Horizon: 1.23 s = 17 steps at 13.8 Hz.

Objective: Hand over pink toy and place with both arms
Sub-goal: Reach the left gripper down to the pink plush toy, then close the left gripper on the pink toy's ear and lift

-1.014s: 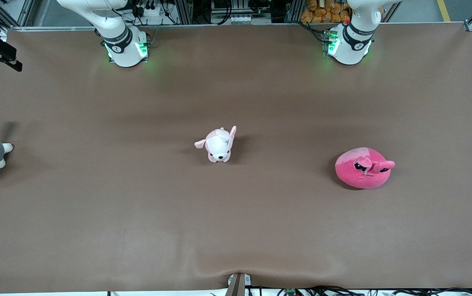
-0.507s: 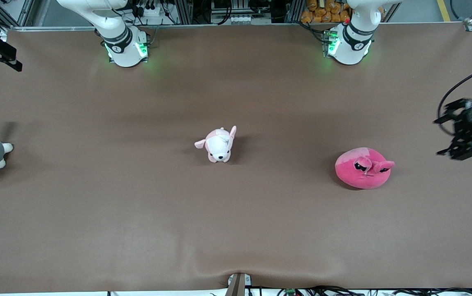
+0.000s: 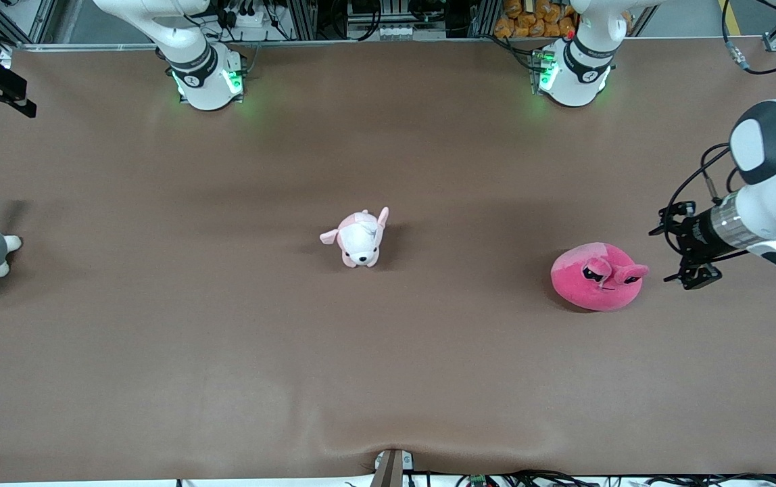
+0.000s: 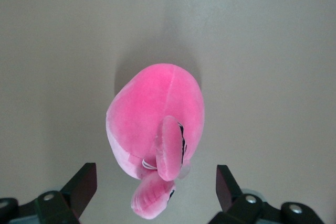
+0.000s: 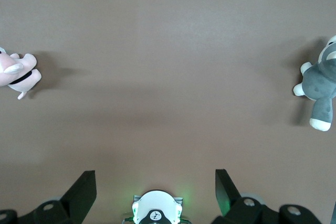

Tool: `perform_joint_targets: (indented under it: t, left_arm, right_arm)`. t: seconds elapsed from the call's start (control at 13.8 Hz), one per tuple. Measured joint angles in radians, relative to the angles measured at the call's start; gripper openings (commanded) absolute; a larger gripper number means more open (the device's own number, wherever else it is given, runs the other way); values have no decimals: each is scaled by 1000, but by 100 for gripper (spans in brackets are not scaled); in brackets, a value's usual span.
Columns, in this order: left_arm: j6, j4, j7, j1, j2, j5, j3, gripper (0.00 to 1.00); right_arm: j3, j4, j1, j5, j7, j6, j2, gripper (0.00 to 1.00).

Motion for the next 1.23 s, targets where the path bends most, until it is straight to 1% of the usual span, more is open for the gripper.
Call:
perform_joint_targets:
  t: [0.14, 0.36, 0.43, 0.51, 0.58, 0.65, 0.87, 0.94, 1.16, 1.23]
  left_arm:
    - [33, -21, -5, 0, 0, -4, -6, 100]
    - [43, -37, -18, -3, 1, -5, -16, 100]
    - [47, -41, -20, -4, 3, -5, -18, 95]
    - [55, -43, -21, -4, 8, -6, -18, 94]
    - [66, -45, -21, -4, 15, -6, -18, 91]
    - [81, -46, -21, -4, 26, -6, -18, 90]
    - [118, -46, -21, -4, 60, -6, -18, 76]
    - [126, -46, -21, -4, 69, -6, -18, 66]
    - [135, -46, -21, -4, 83, -6, -18, 18]
    - [136, -46, -21, -4, 83, -6, -18, 7]
  right_arm:
    - [0, 0, 0, 0, 0, 0, 0, 100]
    - [0, 0, 0, 0, 0, 0, 0, 100]
    - [0, 0, 0, 0, 0, 0, 0, 100]
    - [0, 0, 0, 0, 0, 0, 0, 100]
    - [0, 0, 0, 0, 0, 0, 0, 100]
    - [0, 0, 0, 0, 0, 0, 0, 100]
    - [0, 0, 0, 0, 0, 0, 0, 100]
    - [0, 0, 0, 0, 0, 0, 0, 100]
    - [0, 0, 0, 0, 0, 0, 0, 100]
    - [0, 0, 0, 0, 0, 0, 0, 100]
